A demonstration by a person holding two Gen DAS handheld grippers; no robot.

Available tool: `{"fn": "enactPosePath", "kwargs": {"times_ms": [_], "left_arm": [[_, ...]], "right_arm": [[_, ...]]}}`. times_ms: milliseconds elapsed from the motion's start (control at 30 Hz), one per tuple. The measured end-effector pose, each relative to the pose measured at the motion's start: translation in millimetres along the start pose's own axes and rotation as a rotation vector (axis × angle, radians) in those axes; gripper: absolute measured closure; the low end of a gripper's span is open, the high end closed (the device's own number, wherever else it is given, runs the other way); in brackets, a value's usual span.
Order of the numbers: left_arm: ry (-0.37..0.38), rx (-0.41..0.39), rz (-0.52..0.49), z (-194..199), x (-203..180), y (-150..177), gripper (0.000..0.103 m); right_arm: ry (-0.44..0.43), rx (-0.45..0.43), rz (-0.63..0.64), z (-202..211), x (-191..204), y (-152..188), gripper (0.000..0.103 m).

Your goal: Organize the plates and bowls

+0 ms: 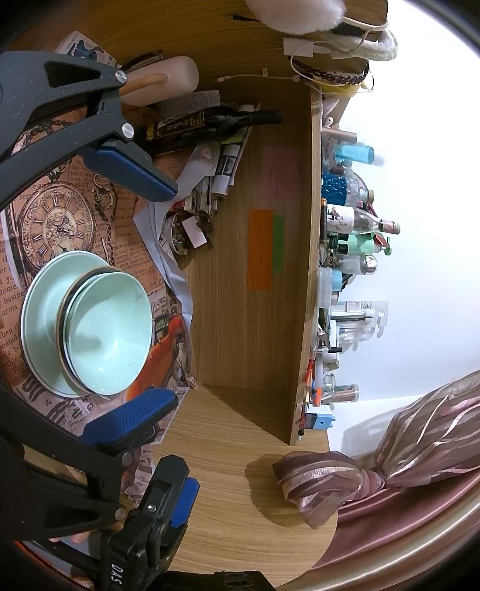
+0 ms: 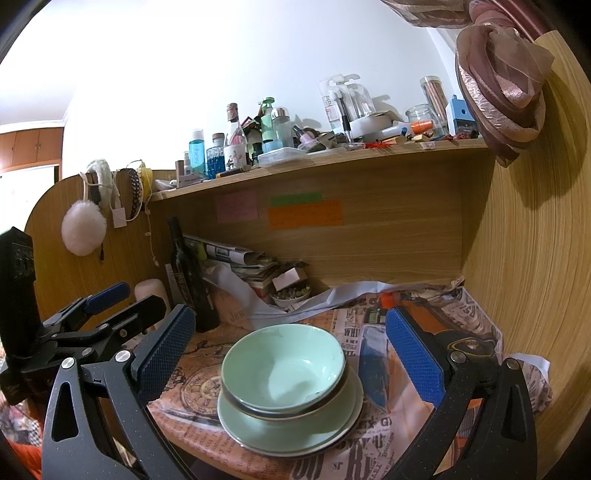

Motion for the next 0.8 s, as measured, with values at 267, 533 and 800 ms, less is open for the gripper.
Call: {"fn": "enactPosePath", "kwargs": {"times_ms": [267,533,800], "left_arm": [[0.014,0.014,-0.004,-2.5,-1.9,0.5,0.000],[-0.001,0.008,0.008,-4.4,-1.6,1.1,0.000],[-0.007,0.008,0.021,-6.2,0.5,1.1,0.000]], "right_arm": [[0.001,0.001,-0.002,-0.2,-1.0,-0.1,0.000],[0.013,0.005,-0.004,1.2,6.6,0.9,0.000],[0.015,0.006,-0.006,0.9,7.3,1.3,0.000]]}}
Point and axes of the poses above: each gripper's, at about its wrist camera, not at the fingertips, and z roughly against the way its jaws point, x to its left, y to its underside, the point moved 7 cm from there along -z, roughly the way its jaws point, and after that the axes turned 9 degrees about y, right-handed, at the moved point
